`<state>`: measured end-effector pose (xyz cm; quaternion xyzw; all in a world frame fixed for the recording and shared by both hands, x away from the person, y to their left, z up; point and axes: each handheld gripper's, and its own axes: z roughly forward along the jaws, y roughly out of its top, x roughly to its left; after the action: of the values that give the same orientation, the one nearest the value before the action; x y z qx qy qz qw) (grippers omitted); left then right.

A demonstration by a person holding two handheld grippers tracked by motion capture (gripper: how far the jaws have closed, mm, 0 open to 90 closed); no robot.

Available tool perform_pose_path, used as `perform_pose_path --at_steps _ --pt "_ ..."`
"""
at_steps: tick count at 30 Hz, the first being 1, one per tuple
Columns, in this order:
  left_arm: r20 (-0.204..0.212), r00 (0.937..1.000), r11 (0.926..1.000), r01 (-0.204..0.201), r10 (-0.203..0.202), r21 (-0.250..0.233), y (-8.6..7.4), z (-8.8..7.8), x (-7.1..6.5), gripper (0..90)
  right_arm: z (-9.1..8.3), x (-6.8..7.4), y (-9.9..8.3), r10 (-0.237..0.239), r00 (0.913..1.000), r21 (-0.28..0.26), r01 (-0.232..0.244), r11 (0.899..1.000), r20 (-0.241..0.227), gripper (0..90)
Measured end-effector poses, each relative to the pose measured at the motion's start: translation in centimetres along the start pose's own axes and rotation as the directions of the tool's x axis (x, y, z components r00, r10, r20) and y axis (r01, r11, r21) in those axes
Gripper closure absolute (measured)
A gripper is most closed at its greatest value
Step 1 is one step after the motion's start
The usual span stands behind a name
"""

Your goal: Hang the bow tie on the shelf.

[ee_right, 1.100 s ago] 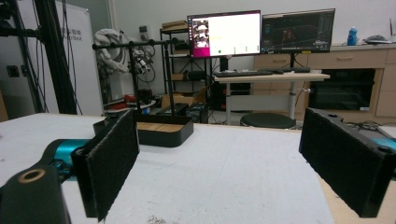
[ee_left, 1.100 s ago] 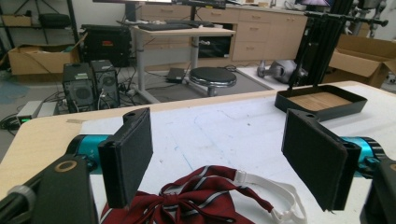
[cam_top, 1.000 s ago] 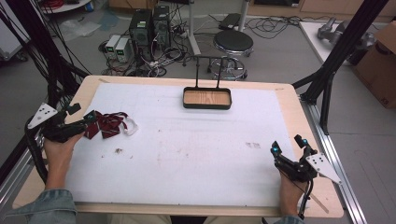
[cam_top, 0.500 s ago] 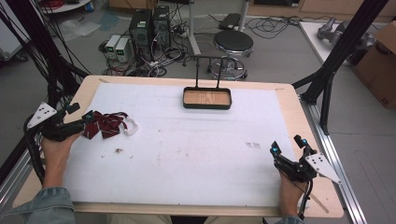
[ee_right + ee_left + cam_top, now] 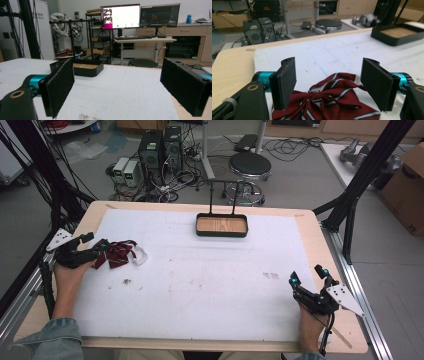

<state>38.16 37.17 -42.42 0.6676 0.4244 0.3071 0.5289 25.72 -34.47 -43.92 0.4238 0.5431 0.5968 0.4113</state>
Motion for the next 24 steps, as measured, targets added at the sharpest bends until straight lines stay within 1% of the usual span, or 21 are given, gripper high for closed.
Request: perform_pose_path --at_steps 2,5,8,11,12,13,15,16,17,18,21,22,24 --pt "-0.012 0.9999 0.9998 -0.006 0.006 0.021 -0.2 0.5 0.0 30.3 0.0 0.0 0.0 -0.003 1.0 -0.001 0.003 1.0 -0.001 11.2" --pt "-0.022 0.9998 0.9998 0.004 -0.004 0.018 -0.5 1.1 0.2 32.8 0.0 0.0 0.0 -0.008 1.0 -0.003 0.008 1.0 -0.005 11.2" --pt "-0.044 0.999 0.9985 0.004 -0.002 0.055 -0.8 1.8 0.2 34.1 0.0 0.1 0.0 -0.008 1.0 0.001 0.008 1.0 -0.005 11.3" --pt "-0.071 0.9967 0.995 0.044 -0.038 0.09 -1.2 2.4 0.4 32.9 0.0 0.0 0.0 -0.011 0.9999 0.0 0.011 1.0 -0.006 11.2" --pt "-0.08 0.996 0.9939 0.048 -0.04 0.099 -1.3 2.6 0.5 32.9 0.0 0.0 0.0 -0.011 0.9999 0.0 0.011 1.0 -0.006 11.2" --pt "-0.092 0.9951 0.9915 0.048 -0.037 0.121 -1.4 2.8 0.5 32.6 0.0 0.1 0.0 -0.007 1.0 0.002 0.007 1.0 -0.005 11.2" --pt "-0.107 0.9934 0.9876 0.057 -0.042 0.146 -1.5 3.1 0.6 32.2 0.0 0.1 0.0 -0.006 1.0 0.004 0.006 1.0 -0.004 11.2" --pt "-0.105 0.9935 0.9862 0.06 -0.044 0.154 -1.4 3.3 0.6 30.1 0.0 0.1 0.0 -0.012 0.9999 0.002 0.012 1.0 -0.003 11.2" --pt "-0.101 0.9935 0.9852 0.068 -0.052 0.157 -1.4 3.4 0.6 30.2 0.1 0.1 0.0 -0.013 0.9999 0.002 0.013 1.0 -0.003 11.3" --pt "-0.104 0.9927 0.9832 0.079 -0.062 0.165 -1.3 3.7 0.6 30.2 0.1 0.1 0.0 -0.013 0.9999 0.002 0.013 1.0 -0.003 11.3" --pt "-0.108 0.9921 0.9727 0.087 -0.065 0.215 -1.1 4.4 0.3 28.8 0.0 0.1 0.0 -0.006 1.0 0.005 0.006 1.0 -0.001 11.2" --pt "-0.115 0.9918 0.9683 0.083 -0.057 0.236 -1.1 4.6 0.2 28.8 0.0 0.1 0.0 -0.006 1.0 0.005 0.006 1.0 -0.001 11.2" --pt "-0.131 0.991 0.9565 0.061 -0.024 0.285 -1.1 5.3 -0.1 28.7 0.0 0.1 0.0 -0.007 1.0 0.007 0.007 1.0 -0.002 11.2"
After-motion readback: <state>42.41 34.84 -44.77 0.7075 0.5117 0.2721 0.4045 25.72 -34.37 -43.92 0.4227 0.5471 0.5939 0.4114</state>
